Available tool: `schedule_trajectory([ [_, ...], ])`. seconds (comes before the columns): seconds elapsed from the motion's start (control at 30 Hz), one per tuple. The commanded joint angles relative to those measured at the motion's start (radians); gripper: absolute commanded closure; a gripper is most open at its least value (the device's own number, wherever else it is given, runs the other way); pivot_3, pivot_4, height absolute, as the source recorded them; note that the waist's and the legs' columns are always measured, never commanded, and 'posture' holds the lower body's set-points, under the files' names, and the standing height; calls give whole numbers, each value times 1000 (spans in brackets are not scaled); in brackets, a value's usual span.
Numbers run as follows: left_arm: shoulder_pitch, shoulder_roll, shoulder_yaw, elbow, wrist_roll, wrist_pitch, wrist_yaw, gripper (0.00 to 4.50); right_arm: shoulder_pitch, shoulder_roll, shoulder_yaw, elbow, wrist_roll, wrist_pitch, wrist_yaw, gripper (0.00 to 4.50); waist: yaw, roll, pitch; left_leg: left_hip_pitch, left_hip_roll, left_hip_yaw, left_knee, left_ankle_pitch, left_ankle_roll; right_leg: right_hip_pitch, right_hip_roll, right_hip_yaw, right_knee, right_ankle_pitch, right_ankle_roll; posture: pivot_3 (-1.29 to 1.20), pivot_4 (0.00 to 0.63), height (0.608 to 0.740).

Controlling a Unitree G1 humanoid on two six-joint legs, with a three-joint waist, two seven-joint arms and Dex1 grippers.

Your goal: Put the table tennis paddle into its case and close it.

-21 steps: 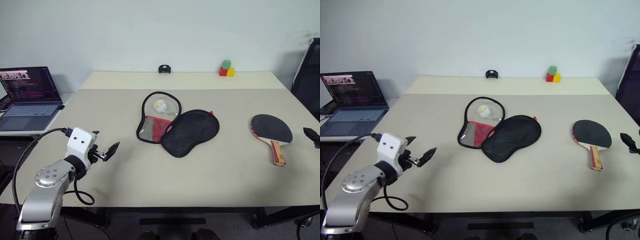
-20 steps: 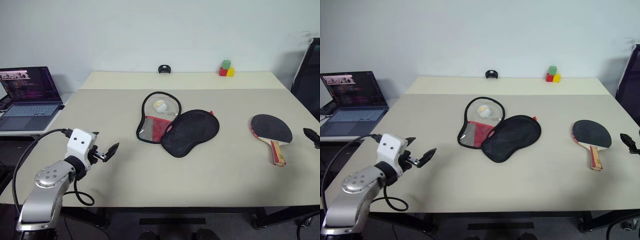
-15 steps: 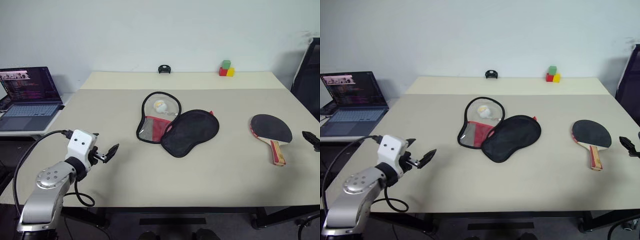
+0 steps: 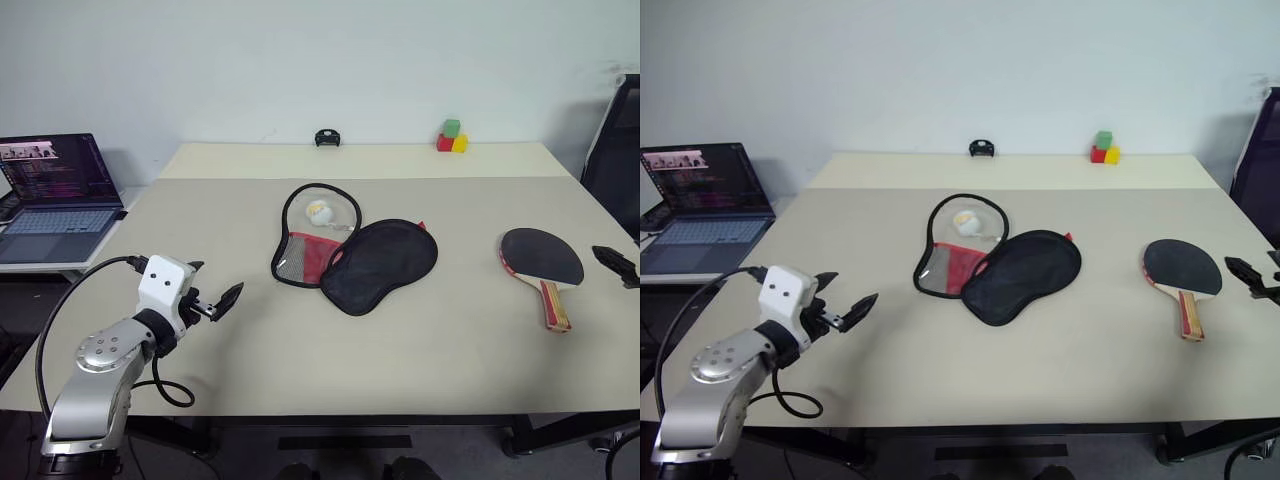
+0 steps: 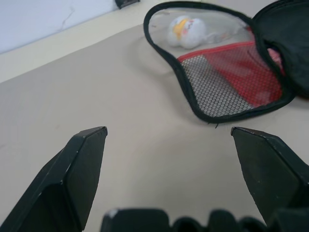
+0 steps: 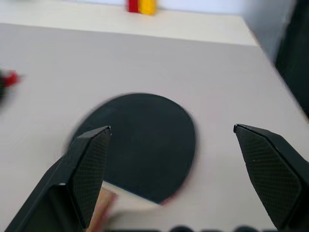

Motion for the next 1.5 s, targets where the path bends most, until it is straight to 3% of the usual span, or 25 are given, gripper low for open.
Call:
schedule_trajectory([
  [0.03,-56,27,34,20,-31,-23,-33,0,14,30,19,-189,45,75,14,39,1,0,0,0,0,0,0,0,0,0,0,0,0,0,0,0,150,740],
  [0.23,-150,28,-18,134,-9,-85,-93,0,85,109,23,-491,110,234,-44,39,6,0,0,-1,0,-1,-1,0,0,0,0,-1,-2,0,0,0,150,740],
  [0.53,-165,28,-28,157,-7,-103,-101,0,104,118,13,-555,126,287,-74,39,6,0,0,-2,0,-1,-2,0,0,-1,0,-1,-3,0,0,0,150,740],
  [0.67,-316,28,-126,239,-29,-83,-236,0,45,295,220,-697,139,464,-170,39,0,-6,2,0,1,-2,-2,0,0,0,1,-2,-1,0,0,0,150,740],
  [0.9,-363,39,-141,288,-20,-106,-276,0,-24,345,310,-645,95,475,-165,39,1,-5,5,-3,2,-1,-2,1,-2,-3,2,-2,-2,2,-3,0,150,740],
  [1.17,-296,75,-112,219,-47,-67,-298,0,-103,379,338,-549,71,510,-176,39,1,-5,5,-15,2,-1,-1,1,-2,-16,2,-1,0,2,-3,0,150,740],
  [1.5,-263,122,-105,165,-95,-7,-359,0,-145,378,411,-496,39,592,-155,39,1,-5,5,-15,2,-1,-1,1,-2,-18,2,-1,2,2,-3,0,150,740],
])
